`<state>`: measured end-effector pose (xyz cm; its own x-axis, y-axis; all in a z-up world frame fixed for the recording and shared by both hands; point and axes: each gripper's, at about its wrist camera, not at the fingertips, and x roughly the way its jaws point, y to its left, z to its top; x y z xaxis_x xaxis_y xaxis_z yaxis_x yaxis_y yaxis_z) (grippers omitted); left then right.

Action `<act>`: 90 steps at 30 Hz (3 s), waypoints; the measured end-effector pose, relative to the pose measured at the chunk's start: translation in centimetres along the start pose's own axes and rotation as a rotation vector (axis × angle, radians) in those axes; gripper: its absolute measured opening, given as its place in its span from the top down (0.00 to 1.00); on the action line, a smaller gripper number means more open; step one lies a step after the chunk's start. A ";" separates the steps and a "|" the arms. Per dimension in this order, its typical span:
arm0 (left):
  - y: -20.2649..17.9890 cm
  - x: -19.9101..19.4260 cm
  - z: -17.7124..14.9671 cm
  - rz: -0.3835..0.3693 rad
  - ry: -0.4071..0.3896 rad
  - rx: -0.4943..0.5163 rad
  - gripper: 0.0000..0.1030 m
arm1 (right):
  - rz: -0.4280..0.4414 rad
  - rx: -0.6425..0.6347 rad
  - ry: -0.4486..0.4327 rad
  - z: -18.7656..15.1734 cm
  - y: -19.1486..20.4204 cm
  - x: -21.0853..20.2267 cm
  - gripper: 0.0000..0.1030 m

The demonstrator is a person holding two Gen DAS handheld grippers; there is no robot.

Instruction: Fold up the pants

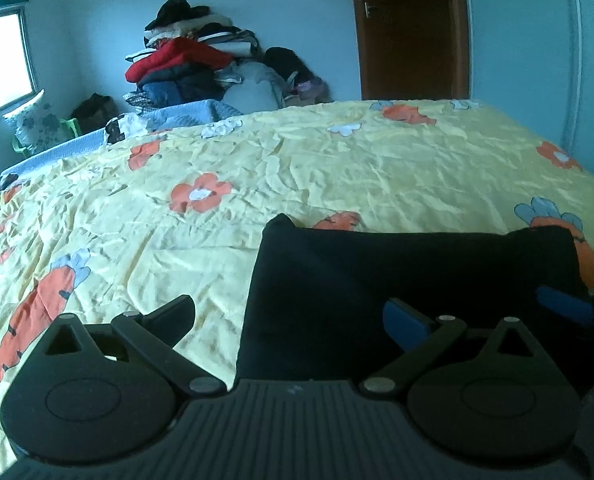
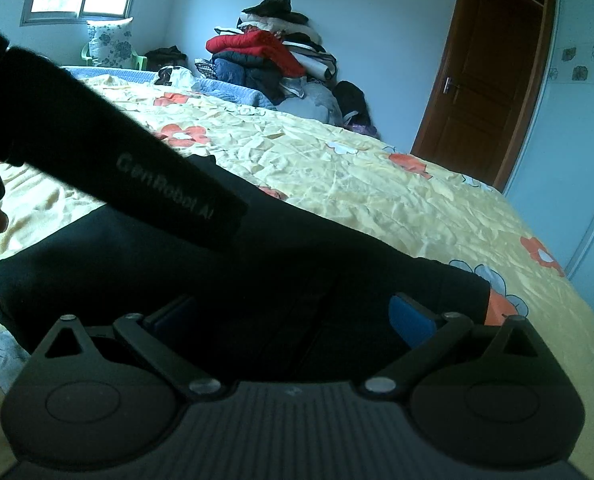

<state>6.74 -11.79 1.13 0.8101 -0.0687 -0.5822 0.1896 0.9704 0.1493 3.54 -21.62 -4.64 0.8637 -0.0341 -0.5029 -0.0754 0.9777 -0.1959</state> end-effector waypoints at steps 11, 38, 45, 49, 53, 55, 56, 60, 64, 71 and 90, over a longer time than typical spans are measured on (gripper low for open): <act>3.4 -2.9 1.8 -0.063 -0.093 -0.185 0.00 | 0.000 0.000 0.000 0.0 0.1 0.0 0.00; 0.9 -1.4 4.5 0.291 0.064 -0.044 0.00 | -0.001 -0.002 0.000 0.0 0.1 0.0 0.00; 1.9 -2.3 4.8 0.253 0.013 -0.134 0.00 | -0.001 -0.002 0.000 0.0 0.1 0.0 0.00; 1.3 -2.1 5.2 0.257 0.013 -0.108 0.00 | -0.002 -0.003 -0.001 0.0 0.1 0.0 0.00; 1.4 -2.1 4.9 0.267 0.024 -0.111 0.00 | -0.002 -0.003 -0.001 0.0 0.2 0.0 0.00; 1.9 -2.2 4.7 0.262 0.028 -0.147 0.00 | -0.002 -0.003 -0.001 0.0 0.2 0.0 0.00; 2.1 -2.3 4.6 0.261 0.026 -0.160 0.00 | -0.002 -0.003 -0.001 0.0 0.2 0.0 0.00; 2.3 -2.6 4.6 0.271 0.016 -0.158 0.00 | -0.002 -0.003 -0.001 0.0 0.2 0.0 0.00; 1.8 -2.4 4.7 0.260 0.017 -0.143 0.00 | -0.002 -0.004 -0.001 0.0 0.2 0.0 0.00; 1.1 -1.1 4.5 0.257 0.049 -0.109 0.00 | -0.003 -0.004 -0.001 0.0 0.2 0.0 0.00; 3.0 -1.6 3.9 0.269 0.065 -0.184 0.00 | -0.004 -0.006 -0.001 0.0 0.3 0.1 0.00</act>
<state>8.22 -9.65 5.66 0.7792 0.2049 -0.5924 -0.1346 0.9777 0.1611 3.56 -21.35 -4.75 0.8644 -0.0381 -0.5013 -0.0748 0.9763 -0.2033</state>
